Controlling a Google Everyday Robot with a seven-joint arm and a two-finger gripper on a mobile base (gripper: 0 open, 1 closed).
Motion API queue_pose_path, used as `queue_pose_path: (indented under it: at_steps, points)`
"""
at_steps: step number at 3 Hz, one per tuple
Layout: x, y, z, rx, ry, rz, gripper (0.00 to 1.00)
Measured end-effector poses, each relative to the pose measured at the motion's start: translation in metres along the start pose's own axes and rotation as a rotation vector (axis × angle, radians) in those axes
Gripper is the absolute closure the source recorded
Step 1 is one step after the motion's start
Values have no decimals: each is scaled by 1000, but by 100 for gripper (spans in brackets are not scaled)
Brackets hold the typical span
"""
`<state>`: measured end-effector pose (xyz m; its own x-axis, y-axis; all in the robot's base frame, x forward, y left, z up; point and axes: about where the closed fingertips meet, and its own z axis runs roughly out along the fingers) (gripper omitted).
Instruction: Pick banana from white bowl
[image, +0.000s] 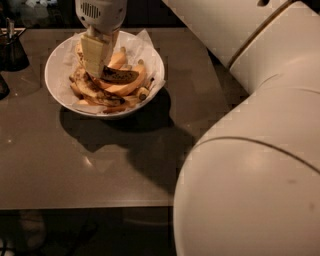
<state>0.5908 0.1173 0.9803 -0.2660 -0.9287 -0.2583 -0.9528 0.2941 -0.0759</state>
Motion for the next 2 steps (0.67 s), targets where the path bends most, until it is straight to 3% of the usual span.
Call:
queue_pose_path:
  at_steps: [1, 2]
  points:
    - [-17, 33, -11, 1, 18, -51, 100]
    - [-26, 29, -10, 14, -15, -52, 100]
